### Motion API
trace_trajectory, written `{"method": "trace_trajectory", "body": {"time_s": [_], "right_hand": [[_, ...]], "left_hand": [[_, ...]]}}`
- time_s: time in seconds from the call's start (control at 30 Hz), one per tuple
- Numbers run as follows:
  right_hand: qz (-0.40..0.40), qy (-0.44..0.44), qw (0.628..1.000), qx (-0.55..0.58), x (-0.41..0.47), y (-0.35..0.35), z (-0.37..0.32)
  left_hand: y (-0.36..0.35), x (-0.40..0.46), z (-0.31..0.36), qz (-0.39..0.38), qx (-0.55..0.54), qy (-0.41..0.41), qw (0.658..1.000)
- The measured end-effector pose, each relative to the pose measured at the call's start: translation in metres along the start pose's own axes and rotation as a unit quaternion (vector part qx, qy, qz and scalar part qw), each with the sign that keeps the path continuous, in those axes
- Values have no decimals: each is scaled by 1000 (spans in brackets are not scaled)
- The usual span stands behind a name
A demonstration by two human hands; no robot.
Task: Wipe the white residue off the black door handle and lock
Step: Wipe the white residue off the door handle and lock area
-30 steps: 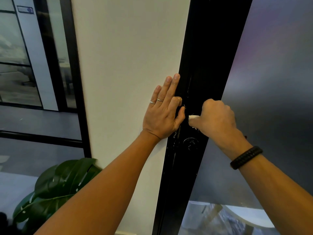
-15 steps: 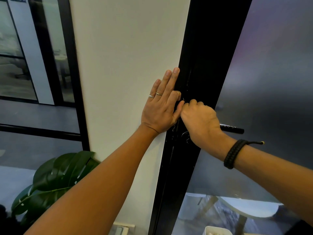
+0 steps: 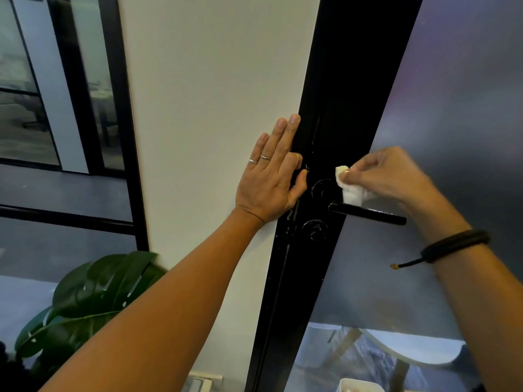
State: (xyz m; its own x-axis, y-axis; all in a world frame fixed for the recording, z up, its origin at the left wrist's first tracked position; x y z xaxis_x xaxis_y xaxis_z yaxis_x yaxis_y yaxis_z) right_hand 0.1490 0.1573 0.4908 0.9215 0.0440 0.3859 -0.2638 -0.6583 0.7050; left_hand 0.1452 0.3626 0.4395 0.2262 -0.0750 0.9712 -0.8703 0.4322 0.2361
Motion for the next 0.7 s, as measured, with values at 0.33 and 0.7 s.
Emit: {"method": "trace_trajectory", "body": {"time_s": [0.33,0.7], "right_hand": [[78,218,946,-225,-41,-50,-21],[235,380,889,-100,-94,-5,57]], "left_hand": [[-1,1,1,-6,6,5,1000],[-2,1,2,-11,2,6,1000]]}}
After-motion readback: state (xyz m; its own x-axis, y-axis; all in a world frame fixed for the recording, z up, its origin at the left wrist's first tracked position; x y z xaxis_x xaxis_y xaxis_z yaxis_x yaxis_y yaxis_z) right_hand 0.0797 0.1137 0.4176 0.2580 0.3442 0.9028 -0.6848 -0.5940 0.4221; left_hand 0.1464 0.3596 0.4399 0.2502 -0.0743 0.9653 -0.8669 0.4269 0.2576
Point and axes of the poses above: each hand's wrist, its own x-axis towards the middle knuckle, its own y-axis out of the back of the hand, z = x × y, the point moved 7 cm from there along x, towards the middle knuckle, and after that the axes turned 8 degrees about y, right-handed, at the moved point
